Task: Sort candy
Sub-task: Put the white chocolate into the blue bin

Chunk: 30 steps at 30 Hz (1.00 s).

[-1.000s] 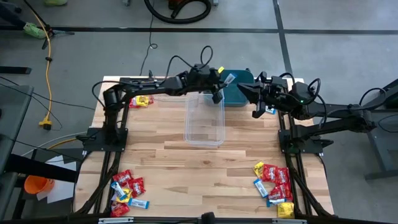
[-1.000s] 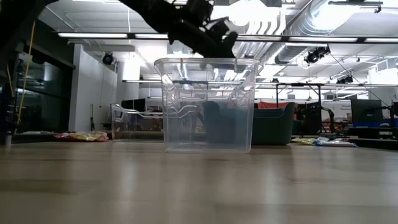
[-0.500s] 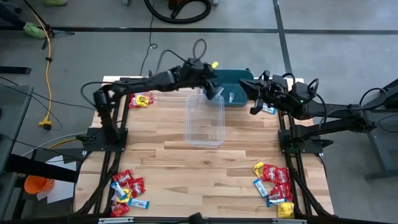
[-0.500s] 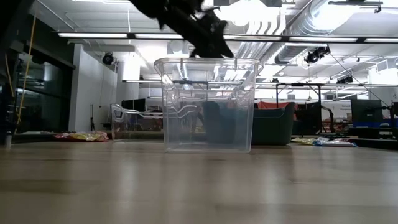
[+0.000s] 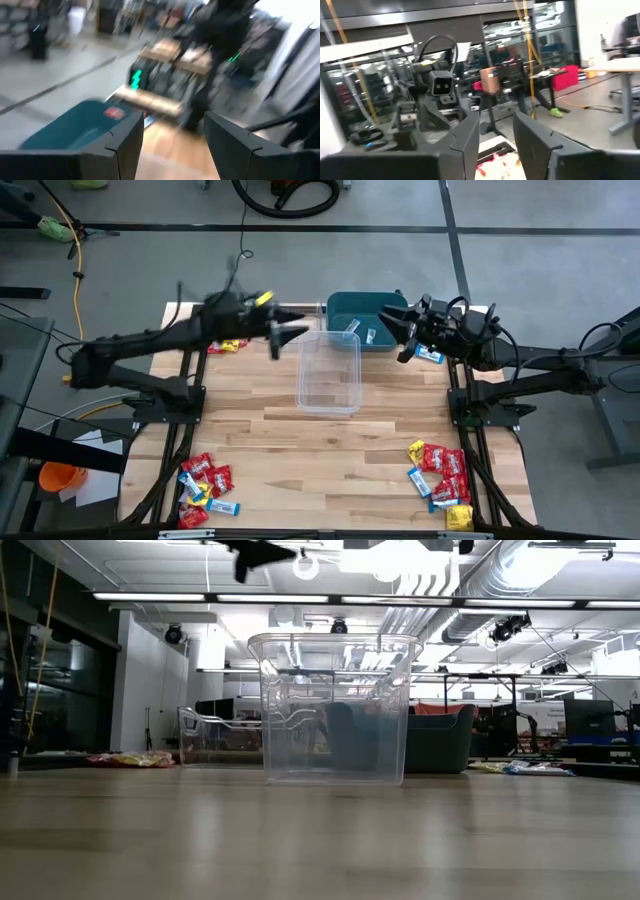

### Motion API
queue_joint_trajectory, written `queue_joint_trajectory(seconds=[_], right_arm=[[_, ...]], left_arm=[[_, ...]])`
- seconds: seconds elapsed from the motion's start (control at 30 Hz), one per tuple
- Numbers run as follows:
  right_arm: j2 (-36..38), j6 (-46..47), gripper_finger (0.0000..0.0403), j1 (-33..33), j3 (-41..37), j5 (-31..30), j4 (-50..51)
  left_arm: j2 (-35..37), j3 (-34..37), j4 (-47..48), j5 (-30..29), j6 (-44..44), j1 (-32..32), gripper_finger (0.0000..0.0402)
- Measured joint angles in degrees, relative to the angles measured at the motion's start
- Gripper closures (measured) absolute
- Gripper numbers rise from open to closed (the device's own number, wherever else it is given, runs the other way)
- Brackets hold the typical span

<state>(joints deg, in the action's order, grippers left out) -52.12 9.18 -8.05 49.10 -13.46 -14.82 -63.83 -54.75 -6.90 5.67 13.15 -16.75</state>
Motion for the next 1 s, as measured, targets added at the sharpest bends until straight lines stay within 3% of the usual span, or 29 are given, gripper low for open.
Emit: queue_joint_trajectory(seconds=[0.13,0.23,0.4,0.63,0.7,0.87,1.0], right_arm=[[-0.5,3.0,0.0281,0.0,0.0,3.1,1.1],[-1.2,4.4,0.0281,0.0,0.0,5.4,2.1],[-2.0,5.8,0.0281,0.0,0.0,6.2,3.5],[-1.8,7.4,0.0281,0.0,0.2,4.3,6.6],[-2.0,7.5,0.0281,-1.1,2.9,1.2,16.7],[-4.7,13.5,0.0281,-6.7,15.7,-13.5,52.2],[-6.4,25.9,0.0281,-13.6,22.0,-19.5,74.1]], left_arm=[[8.3,12.0,-14.7,-1.4,5.7,4.3,0.0206],[11.6,16.7,-18.8,-3.1,5.9,6.7,0.0206],[14.0,18.3,-18.8,-3.8,-1.1,8.1,0.0206],[14.4,18.3,-19.1,-3.8,-1.2,8.1,0.0206],[14.4,18.3,-19.1,-3.8,-1.2,8.1,0.0206],[14.4,18.3,-18.8,-4.3,-1.2,8.1,0.0206],[14.4,18.3,-18.6,-5.0,-1.2,8.1,0.0206]])
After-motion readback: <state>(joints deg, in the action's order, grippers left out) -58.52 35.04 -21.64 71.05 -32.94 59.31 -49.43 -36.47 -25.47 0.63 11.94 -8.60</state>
